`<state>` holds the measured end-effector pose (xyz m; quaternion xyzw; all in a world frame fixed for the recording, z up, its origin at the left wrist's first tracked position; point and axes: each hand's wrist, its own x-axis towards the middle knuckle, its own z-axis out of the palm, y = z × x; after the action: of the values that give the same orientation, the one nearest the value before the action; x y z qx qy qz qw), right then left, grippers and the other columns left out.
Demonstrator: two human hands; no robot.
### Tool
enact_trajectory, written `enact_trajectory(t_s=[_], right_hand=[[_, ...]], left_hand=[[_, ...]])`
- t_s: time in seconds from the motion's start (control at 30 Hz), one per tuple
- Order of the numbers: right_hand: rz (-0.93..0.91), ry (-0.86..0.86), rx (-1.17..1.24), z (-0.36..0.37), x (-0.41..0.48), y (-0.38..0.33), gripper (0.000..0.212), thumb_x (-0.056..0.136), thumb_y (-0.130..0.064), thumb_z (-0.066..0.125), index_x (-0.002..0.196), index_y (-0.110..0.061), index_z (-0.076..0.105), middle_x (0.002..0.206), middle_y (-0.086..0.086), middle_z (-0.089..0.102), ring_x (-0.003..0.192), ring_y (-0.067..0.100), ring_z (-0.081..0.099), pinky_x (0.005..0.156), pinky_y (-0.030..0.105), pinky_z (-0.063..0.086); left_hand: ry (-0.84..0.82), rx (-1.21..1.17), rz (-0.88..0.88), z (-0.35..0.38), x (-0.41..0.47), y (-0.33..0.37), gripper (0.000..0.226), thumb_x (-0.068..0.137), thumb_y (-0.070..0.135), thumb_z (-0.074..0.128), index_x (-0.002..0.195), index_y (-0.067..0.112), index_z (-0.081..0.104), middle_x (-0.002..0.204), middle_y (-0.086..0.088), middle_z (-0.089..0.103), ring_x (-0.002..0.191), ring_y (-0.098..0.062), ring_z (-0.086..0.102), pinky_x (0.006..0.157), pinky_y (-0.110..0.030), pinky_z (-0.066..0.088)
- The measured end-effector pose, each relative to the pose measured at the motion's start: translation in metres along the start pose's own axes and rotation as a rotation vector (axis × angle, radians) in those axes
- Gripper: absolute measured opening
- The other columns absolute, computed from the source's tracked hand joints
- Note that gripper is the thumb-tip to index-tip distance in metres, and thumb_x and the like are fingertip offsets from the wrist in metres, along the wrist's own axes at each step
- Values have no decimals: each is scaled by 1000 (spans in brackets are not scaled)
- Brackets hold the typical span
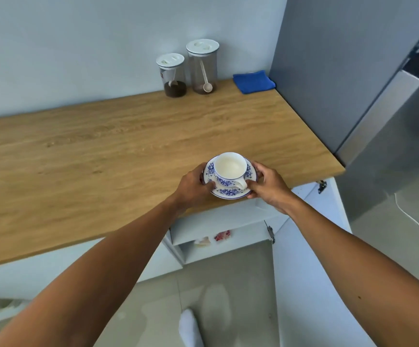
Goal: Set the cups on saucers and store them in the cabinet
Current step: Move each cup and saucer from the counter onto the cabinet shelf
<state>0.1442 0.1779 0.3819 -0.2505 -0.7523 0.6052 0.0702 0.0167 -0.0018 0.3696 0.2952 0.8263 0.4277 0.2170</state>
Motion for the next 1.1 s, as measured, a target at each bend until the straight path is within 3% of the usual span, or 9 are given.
enact_trajectory(t_s=[0.07, 0.23, 0.37, 0.53, 0.7, 0.97, 1.1], right_hand=[[1, -16, -6, -10, -28, 6, 52, 92, 3, 63, 137, -22, 54, 95, -12, 63, 79, 11, 69, 66, 29, 62], [31, -49, 9, -22, -84, 26, 57, 92, 2, 64, 142, -22, 50, 102, -11, 63, 86, 12, 68, 70, 30, 62], [56, -36, 11, -20, -120, 46, 60, 92, 0, 65, 145, -19, 47, 97, -12, 57, 85, 15, 68, 72, 34, 62], [91, -25, -12, -10, -141, 81, 56, 92, -2, 66, 143, -18, 51, 95, -8, 56, 85, 22, 71, 75, 40, 63], [132, -6, -38, 12, -130, 129, 55, 91, -7, 68, 141, -26, 52, 98, -8, 58, 80, 25, 73, 77, 46, 62], [129, -31, -51, 58, -46, 237, 56, 92, -5, 66, 143, -22, 50, 100, -8, 54, 81, 26, 73, 77, 42, 63], [82, -48, -80, 81, 17, 281, 50, 91, -3, 66, 136, -23, 55, 94, -8, 58, 78, 26, 74, 78, 42, 62]], left_hand=[[8, 3, 5, 16, -25, 7, 55, 81, 16, 64, 134, 24, 52, 107, 2, 69, 95, -20, 62, 86, -30, 50], [18, -39, -50, 48, -81, 14, 52, 86, 10, 66, 134, 26, 52, 88, 18, 61, 78, 2, 56, 66, -4, 40], [-15, -43, -89, 68, -117, 8, 55, 85, 13, 66, 136, 29, 51, 109, 8, 67, 100, -13, 61, 88, -26, 48], [-41, -40, -119, 85, -141, -10, 54, 86, 11, 66, 136, 25, 50, 105, 5, 64, 95, -14, 59, 79, -22, 44], [-58, -24, -152, 105, -137, -54, 54, 87, 13, 67, 136, 27, 50, 100, 5, 64, 92, -16, 60, 87, -31, 52], [-72, -102, -201, 149, -76, -174, 51, 89, 18, 68, 135, 30, 49, 111, 4, 68, 101, -16, 65, 90, -35, 56], [0, -169, -232, 164, -30, -233, 51, 89, 13, 68, 134, 29, 50, 109, 5, 67, 96, -11, 64, 87, -29, 55]])
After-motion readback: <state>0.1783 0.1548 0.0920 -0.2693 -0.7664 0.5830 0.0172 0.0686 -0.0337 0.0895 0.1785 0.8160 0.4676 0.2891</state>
